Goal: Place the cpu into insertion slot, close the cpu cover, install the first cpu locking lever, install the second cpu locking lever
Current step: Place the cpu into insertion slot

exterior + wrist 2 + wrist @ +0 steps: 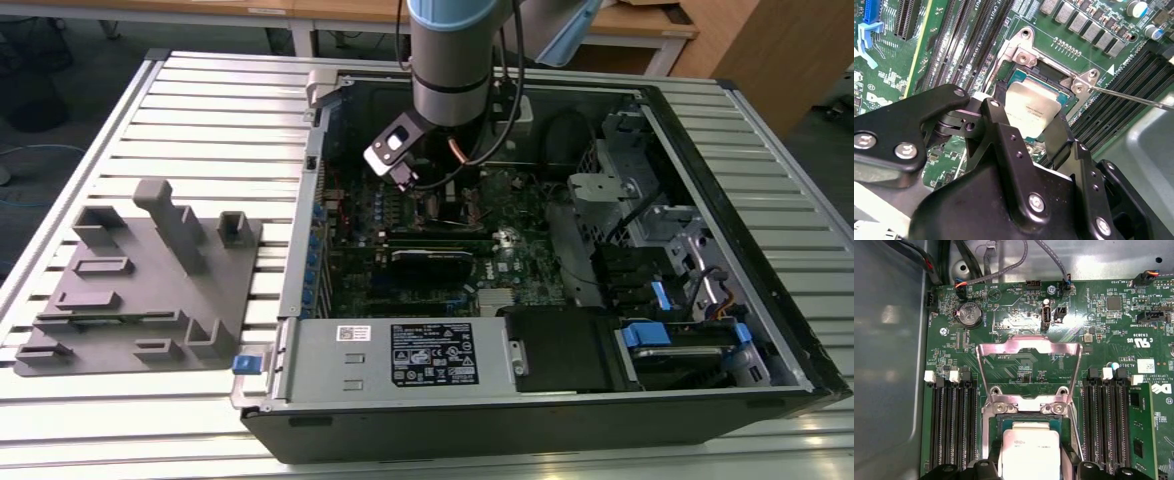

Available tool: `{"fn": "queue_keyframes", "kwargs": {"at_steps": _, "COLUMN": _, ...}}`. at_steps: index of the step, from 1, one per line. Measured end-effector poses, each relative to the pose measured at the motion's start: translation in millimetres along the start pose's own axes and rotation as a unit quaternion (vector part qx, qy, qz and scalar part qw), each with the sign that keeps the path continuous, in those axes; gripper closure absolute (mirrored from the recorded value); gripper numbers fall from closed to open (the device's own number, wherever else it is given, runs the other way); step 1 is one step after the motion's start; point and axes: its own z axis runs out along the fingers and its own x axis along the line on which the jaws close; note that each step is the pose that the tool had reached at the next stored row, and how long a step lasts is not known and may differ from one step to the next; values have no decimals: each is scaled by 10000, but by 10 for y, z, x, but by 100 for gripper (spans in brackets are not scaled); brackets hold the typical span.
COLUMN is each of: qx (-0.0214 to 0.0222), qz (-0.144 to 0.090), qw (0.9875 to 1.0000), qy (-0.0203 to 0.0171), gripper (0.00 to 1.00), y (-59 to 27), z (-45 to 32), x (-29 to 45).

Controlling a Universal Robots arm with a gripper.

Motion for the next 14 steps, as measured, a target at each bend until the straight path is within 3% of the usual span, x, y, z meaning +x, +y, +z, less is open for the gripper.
{"fn": "queue_keyframes", "kwargs": {"at_steps": 14, "qx": 3, "qz": -43, "qw": 10000, "qy": 1, "gripper": 46, "y": 0, "z": -1, "x": -1}}
